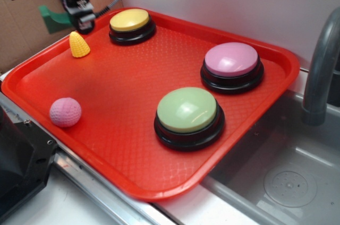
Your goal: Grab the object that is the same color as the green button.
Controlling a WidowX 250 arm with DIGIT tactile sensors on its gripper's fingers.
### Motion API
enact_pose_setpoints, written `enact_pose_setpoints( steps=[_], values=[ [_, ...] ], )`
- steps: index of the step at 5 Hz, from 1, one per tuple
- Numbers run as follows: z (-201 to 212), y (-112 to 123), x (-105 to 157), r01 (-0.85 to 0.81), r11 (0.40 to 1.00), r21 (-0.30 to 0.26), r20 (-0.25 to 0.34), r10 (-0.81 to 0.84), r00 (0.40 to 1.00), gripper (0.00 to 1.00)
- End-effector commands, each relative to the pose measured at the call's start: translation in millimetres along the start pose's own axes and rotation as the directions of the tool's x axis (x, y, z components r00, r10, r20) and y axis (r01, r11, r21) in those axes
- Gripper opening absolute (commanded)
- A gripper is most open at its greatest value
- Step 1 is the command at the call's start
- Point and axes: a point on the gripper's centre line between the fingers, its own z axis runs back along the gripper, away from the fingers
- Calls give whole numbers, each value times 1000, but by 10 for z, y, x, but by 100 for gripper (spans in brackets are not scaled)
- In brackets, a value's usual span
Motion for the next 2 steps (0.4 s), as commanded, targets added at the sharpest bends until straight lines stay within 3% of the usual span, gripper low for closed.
enact_pose_setpoints(
  steps=[1, 2],
  values=[
    [734, -102, -94, -202, 979, -23, -35, 202, 979, 0],
    [694, -102, -74, -192, 980, -53, -41, 190, 981, 0]
  ],
)
